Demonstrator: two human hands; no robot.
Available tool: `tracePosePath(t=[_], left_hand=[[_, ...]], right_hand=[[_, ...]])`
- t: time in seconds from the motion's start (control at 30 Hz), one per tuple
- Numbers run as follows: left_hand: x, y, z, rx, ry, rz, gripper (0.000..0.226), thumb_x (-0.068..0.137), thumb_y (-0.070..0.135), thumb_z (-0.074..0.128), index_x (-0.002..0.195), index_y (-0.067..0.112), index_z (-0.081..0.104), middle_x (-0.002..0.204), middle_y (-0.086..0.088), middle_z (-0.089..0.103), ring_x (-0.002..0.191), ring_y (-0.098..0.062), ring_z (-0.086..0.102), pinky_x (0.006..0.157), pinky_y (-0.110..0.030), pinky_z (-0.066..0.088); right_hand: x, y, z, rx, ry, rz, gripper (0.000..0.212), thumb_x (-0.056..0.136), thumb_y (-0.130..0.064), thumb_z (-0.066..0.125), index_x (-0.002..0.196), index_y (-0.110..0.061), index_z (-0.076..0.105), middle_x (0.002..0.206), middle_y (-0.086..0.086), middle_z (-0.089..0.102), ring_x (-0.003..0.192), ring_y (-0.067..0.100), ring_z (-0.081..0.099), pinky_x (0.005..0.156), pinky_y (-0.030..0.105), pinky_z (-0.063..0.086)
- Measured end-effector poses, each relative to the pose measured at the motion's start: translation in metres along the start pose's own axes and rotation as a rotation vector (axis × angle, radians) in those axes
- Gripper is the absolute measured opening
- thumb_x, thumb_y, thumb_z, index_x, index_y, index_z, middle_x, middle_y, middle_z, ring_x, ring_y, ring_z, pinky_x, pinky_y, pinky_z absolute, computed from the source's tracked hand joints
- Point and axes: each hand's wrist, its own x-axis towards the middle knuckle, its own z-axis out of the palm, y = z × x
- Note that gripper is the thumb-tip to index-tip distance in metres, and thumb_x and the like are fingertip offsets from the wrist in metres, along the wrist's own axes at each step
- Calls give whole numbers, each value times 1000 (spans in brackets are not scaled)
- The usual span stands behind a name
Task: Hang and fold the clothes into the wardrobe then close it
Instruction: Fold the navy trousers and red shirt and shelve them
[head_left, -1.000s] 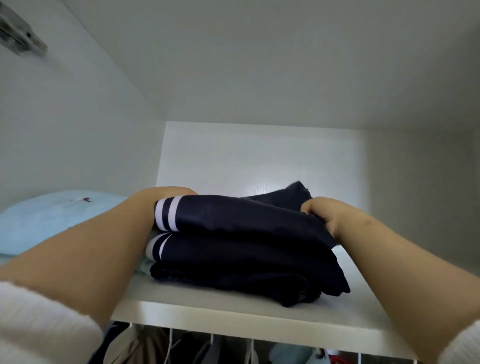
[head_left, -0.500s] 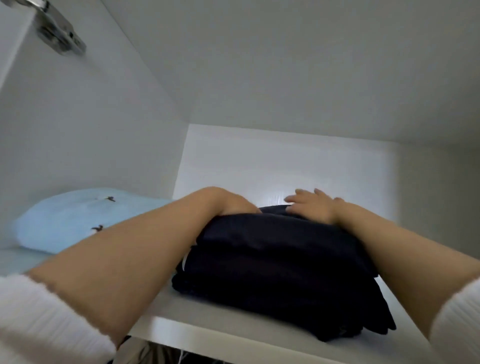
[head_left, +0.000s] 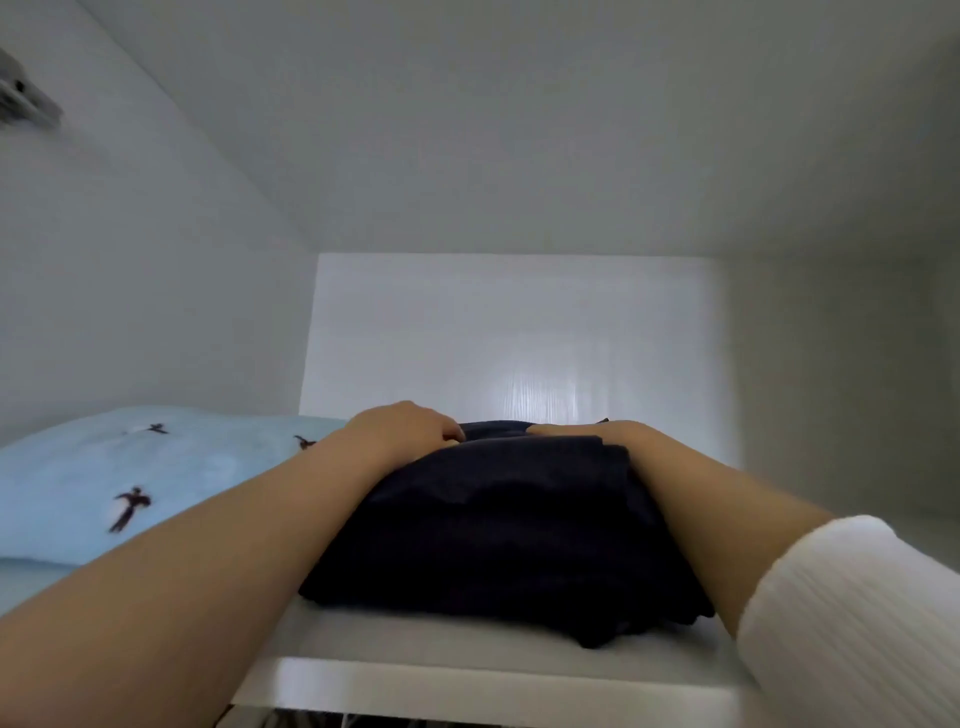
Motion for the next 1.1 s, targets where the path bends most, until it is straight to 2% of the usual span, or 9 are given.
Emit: tracePosePath(t=[0.1,0.2,0.33,0.43,0.53,0.63,0.77,0.87,1.1], left_hand=[[-5,3,-5,38,198,-105,30,93,37,41,113,28,62,112,2,60,97,-19,55,73,-29,39],[-16,1,-16,-138,425,-173,21,87,27,46,96,26,64,98,2,61,82,-19,52,68,-28,37],[-43,15,-30,-551,493,36,15,85,28,49,83,28,64,91,10,64,83,-15,56,70,-27,45],[-72,35,-32,-798,447,210,16,86,29,53,77,30,65,80,17,62,76,-2,54,63,-16,38],[-102,58,-26,-1114,406,328,18,86,24,54,74,30,66,81,17,64,79,-5,58,70,-19,45],[-137,90,-16,-1422,257,413,19,87,19,54,75,29,66,85,9,67,78,-4,64,70,-22,52],[-191,150,1,-1592,-16,459,19,88,16,53,75,26,63,78,7,64,70,-4,62,62,-21,47],[-245,200,18,-1608,-222,543,22,88,14,52,73,26,62,78,6,65,70,-7,62,59,-22,44],[-463,309,44,-1544,-765,840,19,90,13,54,76,25,61,79,3,63,70,-11,61,61,-24,44]], right_hand=[[-8,-1,3,367,-54,-14,33,100,-22,35,125,-13,54,134,6,49,125,25,45,99,30,33],[-30,0,0,542,-58,-15,23,83,-45,50,81,-29,67,92,-5,68,84,16,65,72,28,50],[-61,1,4,879,171,114,23,85,-37,57,92,-17,66,80,-2,67,66,11,61,56,19,48],[-94,-13,16,967,399,169,16,88,-29,56,86,-15,64,70,-4,60,53,3,55,45,12,41],[-129,-29,28,1001,627,252,12,87,-21,55,83,-14,64,74,-5,57,67,10,51,59,20,42],[-179,-41,35,988,830,408,12,86,-14,56,76,-15,63,74,-8,58,74,11,51,63,18,40],[-280,-42,54,881,934,672,10,86,-13,57,78,-18,62,70,-7,57,69,8,51,62,20,39],[-379,-47,73,835,921,901,7,87,-15,57,86,-19,62,72,-10,56,66,3,49,59,18,39],[-627,-132,116,804,1034,1424,20,88,-16,55,71,-27,58,70,-10,55,64,7,50,52,17,36]])
